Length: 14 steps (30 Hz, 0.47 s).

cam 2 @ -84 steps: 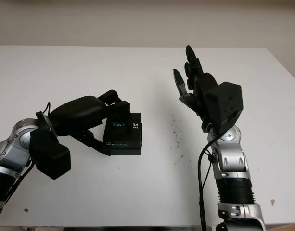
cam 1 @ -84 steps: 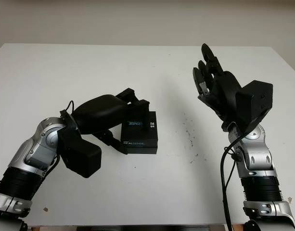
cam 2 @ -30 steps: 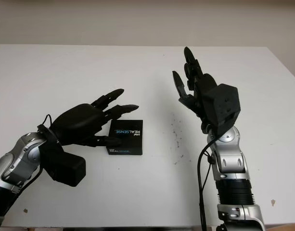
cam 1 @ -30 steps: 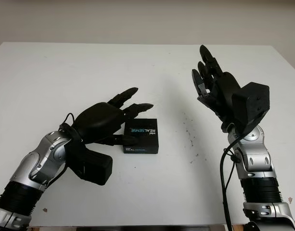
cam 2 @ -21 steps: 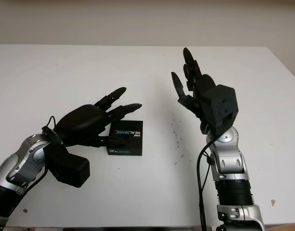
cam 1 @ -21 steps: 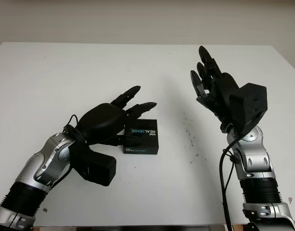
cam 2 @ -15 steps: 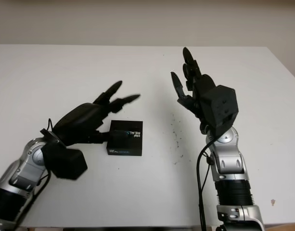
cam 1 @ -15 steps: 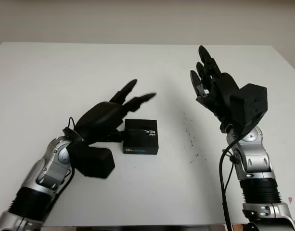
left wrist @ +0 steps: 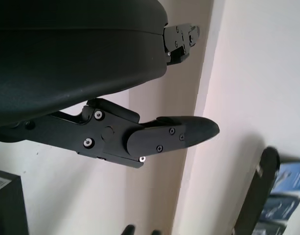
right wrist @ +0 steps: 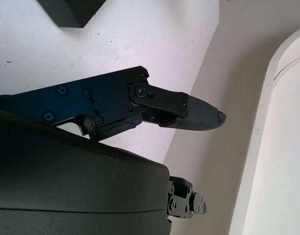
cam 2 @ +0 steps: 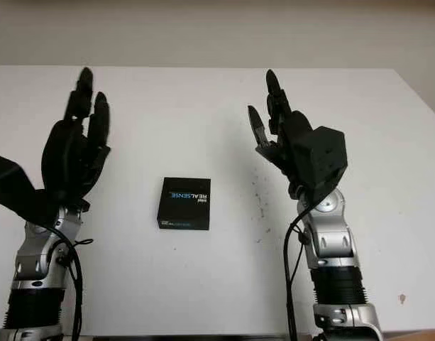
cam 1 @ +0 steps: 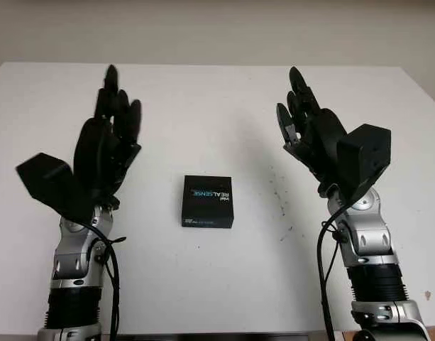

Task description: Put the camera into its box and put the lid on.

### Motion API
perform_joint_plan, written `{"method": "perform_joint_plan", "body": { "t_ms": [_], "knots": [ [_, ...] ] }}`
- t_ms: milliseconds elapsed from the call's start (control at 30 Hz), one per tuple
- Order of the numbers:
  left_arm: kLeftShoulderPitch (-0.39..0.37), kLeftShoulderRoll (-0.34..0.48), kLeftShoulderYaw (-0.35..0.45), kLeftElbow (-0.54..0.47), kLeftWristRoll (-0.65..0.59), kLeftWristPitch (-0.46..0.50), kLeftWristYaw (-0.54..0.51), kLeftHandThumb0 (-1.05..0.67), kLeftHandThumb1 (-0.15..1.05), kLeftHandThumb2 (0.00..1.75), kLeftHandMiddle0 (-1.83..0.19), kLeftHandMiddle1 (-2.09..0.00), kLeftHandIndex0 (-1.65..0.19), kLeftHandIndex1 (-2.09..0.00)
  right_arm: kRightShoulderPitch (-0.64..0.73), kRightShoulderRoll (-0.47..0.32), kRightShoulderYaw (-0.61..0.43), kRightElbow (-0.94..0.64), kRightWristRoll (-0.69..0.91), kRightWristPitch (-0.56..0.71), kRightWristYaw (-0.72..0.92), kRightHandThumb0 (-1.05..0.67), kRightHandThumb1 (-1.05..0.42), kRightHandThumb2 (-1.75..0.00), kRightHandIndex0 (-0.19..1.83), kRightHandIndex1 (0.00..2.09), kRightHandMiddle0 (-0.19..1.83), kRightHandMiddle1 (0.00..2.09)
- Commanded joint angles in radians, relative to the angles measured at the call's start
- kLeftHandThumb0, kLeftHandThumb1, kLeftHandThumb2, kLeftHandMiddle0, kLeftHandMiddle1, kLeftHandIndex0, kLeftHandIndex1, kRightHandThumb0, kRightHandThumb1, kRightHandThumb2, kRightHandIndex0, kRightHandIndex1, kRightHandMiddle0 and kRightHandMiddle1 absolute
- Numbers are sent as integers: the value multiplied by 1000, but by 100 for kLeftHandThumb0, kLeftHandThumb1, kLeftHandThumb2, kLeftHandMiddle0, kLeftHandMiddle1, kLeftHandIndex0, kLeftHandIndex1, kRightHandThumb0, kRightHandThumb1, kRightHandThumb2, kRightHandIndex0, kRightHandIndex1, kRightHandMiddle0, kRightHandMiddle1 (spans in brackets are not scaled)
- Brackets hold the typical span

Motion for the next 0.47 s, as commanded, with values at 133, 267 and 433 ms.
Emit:
{"method": "perform_joint_plan", "body": {
  "t_ms": [133, 267, 433],
  "knots": [
    [-12, -4, 26, 39, -7, 11, 8, -65, 105, 53, 19, 0, 19, 0, 6, 22, 19, -6, -25, 58, -40, -67, -105, -63, -19, 0, -18, 3],
    [6, -11, 29, 43, -18, 12, -4, -65, 105, 53, 19, 0, 19, 0, 9, 29, 28, 5, -28, 61, -46, -67, -105, -64, -19, 0, -19, 1],
    [27, -22, 18, 31, -9, 10, -1, -65, 105, 54, 19, 0, 19, 0, 8, 35, 33, 22, -28, 58, -46, -71, -105, -63, -19, 0, -19, 0]
  ]
}}
